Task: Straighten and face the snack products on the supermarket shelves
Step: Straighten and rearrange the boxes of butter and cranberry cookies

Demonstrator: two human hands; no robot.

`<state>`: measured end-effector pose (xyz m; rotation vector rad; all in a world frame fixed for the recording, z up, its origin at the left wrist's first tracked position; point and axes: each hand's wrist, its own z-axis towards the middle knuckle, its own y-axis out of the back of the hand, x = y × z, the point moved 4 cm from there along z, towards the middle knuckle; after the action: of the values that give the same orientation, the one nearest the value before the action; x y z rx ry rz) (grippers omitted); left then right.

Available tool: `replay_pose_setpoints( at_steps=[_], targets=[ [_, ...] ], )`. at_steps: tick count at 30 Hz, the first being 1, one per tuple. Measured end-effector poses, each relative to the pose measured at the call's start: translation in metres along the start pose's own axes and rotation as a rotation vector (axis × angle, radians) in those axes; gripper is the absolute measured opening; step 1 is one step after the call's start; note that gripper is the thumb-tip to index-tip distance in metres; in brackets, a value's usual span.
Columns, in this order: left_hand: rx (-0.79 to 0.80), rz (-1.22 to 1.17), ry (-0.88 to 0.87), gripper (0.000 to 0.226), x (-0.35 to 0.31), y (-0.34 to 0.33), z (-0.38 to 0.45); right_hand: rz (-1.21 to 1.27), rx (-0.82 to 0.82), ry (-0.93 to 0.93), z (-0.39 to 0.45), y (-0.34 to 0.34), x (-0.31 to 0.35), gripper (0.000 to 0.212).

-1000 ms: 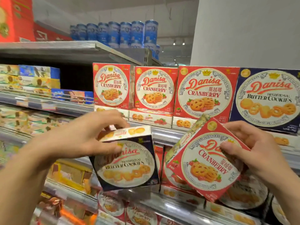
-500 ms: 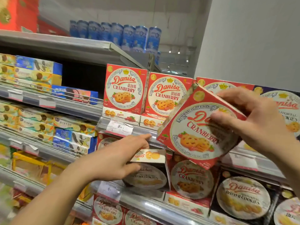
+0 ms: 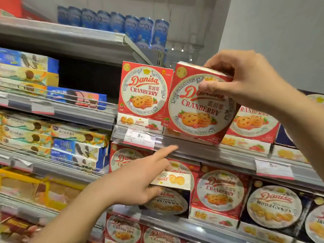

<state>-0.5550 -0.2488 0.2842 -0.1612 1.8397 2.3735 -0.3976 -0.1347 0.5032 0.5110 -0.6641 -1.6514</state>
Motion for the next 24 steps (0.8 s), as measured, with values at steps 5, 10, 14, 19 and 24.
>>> replay_pose_setpoints(
  at_steps=[5, 10, 14, 19, 24],
  targets=[
    [0.0, -0.055, -0.051, 0.037, 0.006, -0.001, -0.002, -0.049, 0.038, -0.03, 0.015, -0.003, 0.002, 0.045],
    [-0.018, -0.062, -0.054, 0.038, 0.011, -0.003, -0.002, -0.106, 0.071, -0.061, 0.02, -0.008, -0.004, 0.042],
    [-0.012, -0.075, -0.069, 0.037, 0.013, -0.003, -0.003, -0.152, 0.085, -0.059, 0.018, -0.011, -0.008, 0.045],
    [-0.015, -0.092, -0.065, 0.035, 0.013, -0.003, -0.002, -0.179, 0.067, -0.067, 0.022, -0.014, -0.015, 0.049],
    [-0.031, -0.106, -0.064, 0.036, 0.011, -0.005, -0.003, -0.163, 0.073, -0.059, 0.028, -0.023, -0.02, 0.047]
  ],
)
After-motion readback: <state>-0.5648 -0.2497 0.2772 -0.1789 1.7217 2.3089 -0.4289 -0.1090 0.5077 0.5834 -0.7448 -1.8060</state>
